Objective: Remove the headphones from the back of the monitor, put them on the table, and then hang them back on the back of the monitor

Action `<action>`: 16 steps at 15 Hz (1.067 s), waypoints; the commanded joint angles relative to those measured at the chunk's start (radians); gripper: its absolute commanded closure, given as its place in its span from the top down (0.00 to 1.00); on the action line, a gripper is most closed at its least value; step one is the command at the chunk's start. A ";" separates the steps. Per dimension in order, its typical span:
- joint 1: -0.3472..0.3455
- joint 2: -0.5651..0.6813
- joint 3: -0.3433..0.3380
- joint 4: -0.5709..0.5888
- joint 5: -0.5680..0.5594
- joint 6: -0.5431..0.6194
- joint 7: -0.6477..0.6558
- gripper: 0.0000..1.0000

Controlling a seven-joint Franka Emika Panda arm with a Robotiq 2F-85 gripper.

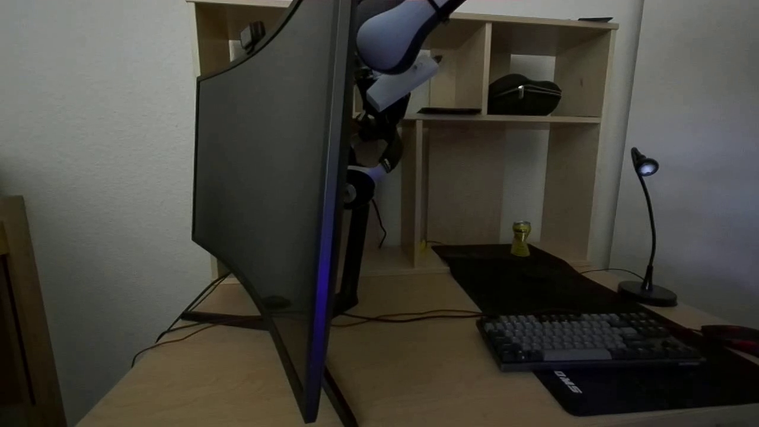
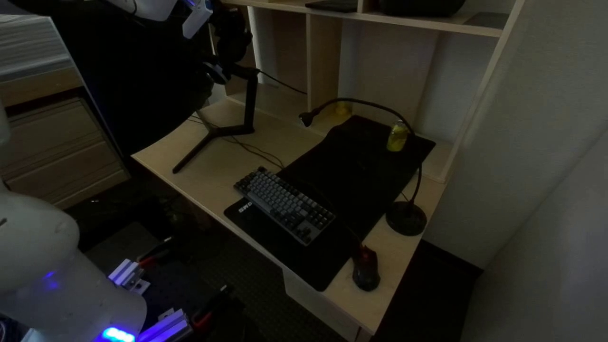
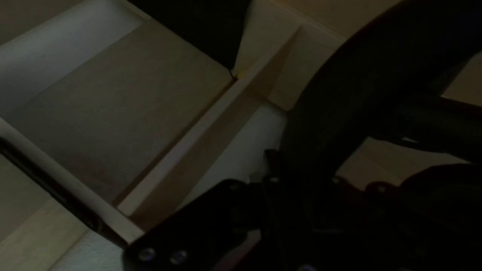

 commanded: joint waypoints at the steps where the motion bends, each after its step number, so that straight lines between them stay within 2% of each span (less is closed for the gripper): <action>1: 0.015 0.029 -0.014 0.007 0.016 0.025 -0.021 0.04; 6: 0.038 0.129 -0.011 0.033 0.029 0.129 -0.021 0.04; 12: 0.047 0.171 0.000 0.061 0.182 0.156 -0.095 0.04; 13: 0.045 0.165 -0.001 0.066 0.226 0.144 -0.115 0.31; 14: 0.049 0.159 -0.008 0.073 0.258 0.130 -0.129 0.43; 16: 0.053 0.142 -0.017 0.088 0.334 0.073 -0.169 0.55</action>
